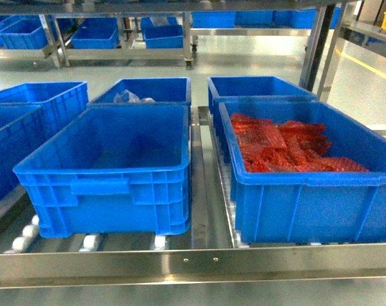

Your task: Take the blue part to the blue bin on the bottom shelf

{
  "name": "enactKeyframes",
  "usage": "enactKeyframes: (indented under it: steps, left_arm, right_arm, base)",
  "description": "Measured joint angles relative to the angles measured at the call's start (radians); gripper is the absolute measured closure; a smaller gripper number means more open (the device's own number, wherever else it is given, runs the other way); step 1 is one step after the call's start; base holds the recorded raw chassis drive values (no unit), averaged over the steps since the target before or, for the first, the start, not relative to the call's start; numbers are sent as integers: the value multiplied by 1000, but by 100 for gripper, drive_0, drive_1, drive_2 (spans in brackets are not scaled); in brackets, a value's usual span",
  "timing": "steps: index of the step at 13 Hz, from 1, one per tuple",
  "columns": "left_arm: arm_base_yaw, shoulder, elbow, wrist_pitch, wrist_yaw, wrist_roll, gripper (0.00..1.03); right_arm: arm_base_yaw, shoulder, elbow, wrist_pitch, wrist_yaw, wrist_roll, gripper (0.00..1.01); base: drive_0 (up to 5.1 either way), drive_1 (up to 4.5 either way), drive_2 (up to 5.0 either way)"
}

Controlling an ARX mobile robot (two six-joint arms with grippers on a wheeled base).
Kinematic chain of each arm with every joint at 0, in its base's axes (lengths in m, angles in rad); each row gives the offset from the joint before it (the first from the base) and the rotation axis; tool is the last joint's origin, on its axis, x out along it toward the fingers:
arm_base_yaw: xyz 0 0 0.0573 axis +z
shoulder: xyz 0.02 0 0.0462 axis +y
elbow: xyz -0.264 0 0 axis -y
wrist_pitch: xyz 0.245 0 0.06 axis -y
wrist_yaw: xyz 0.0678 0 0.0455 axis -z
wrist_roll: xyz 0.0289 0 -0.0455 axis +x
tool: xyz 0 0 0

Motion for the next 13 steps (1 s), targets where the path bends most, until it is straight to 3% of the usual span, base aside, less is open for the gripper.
enactKeyframes:
  steps: [13]
  left_arm:
    - [0, 0, -2, 0, 1, 0, 60]
  right_arm:
    - [0, 0, 0, 2, 0, 0, 3]
  base:
    - [-498, 248, 248]
